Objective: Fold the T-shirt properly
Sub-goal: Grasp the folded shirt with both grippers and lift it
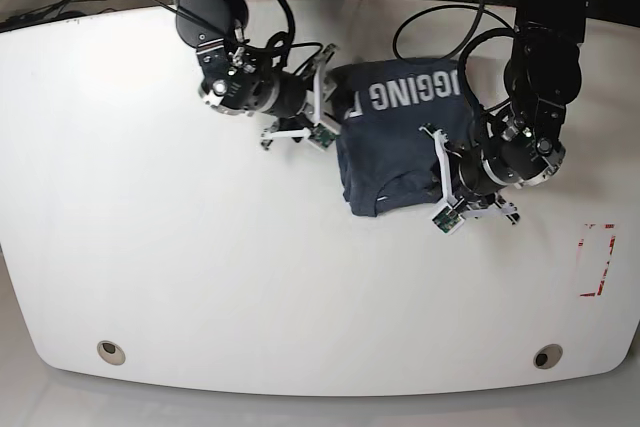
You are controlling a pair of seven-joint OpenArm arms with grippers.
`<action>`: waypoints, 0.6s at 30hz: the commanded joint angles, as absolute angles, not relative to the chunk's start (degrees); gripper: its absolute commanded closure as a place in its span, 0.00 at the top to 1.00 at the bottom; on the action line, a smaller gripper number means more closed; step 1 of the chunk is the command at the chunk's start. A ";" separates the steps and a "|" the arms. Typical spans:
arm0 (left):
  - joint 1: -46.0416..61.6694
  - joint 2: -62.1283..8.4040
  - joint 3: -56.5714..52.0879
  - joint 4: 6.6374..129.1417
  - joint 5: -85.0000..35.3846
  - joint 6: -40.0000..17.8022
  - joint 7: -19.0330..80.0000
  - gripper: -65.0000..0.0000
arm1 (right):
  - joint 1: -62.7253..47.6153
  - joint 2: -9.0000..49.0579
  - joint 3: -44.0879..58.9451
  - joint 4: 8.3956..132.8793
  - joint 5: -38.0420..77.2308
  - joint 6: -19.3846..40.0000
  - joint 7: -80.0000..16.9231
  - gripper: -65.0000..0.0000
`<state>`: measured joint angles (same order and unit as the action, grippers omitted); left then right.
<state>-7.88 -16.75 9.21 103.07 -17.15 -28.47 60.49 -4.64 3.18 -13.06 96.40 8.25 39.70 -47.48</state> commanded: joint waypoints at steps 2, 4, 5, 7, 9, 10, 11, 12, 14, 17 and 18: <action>-7.08 -14.55 7.16 104.22 -18.07 -28.26 59.30 0.32 | -3.65 0.40 -15.52 97.98 9.27 40.00 -48.48 0.32; -6.11 -13.49 6.37 104.22 -18.07 -26.42 59.21 0.43 | -3.65 -0.66 -15.78 98.15 9.27 40.00 -49.19 0.32; -5.58 -12.79 6.02 104.22 -18.07 -24.66 59.21 0.49 | -3.65 -1.10 -15.78 98.59 9.27 40.00 -49.71 0.32; -4.70 -11.82 5.76 104.31 -18.07 -21.32 59.03 0.56 | -3.65 -1.19 -15.78 99.56 9.27 40.00 -50.07 0.32; -3.38 -11.12 5.67 104.40 -18.07 -18.86 58.59 0.56 | -3.65 -0.66 -14.81 100.97 9.27 40.00 -50.07 0.32; -2.95 -10.95 5.67 104.40 -18.07 -18.51 57.98 0.56 | -3.65 -0.22 -13.93 101.32 9.45 40.00 -50.15 0.32; -2.24 -10.59 5.58 104.31 -18.07 -18.15 56.92 0.55 | -3.65 0.13 -12.88 101.49 9.71 40.00 -50.15 0.32; -1.36 -10.51 5.49 104.22 -18.07 -17.89 55.69 0.54 | -3.65 0.22 -11.91 101.58 9.71 40.00 -50.15 0.32; 0.75 -10.59 5.05 104.13 -18.07 -17.45 52.97 0.54 | -3.65 0.31 -9.98 101.49 9.71 40.00 -50.15 0.32; 3.82 -10.42 3.38 102.11 -17.98 -16.92 49.89 0.54 | -3.65 0.40 -6.29 101.41 9.63 40.00 -50.15 0.32; 4.53 -10.42 3.38 100.88 -17.98 -16.92 49.10 0.54 | -3.65 0.92 -5.23 101.41 9.71 40.00 -50.15 0.32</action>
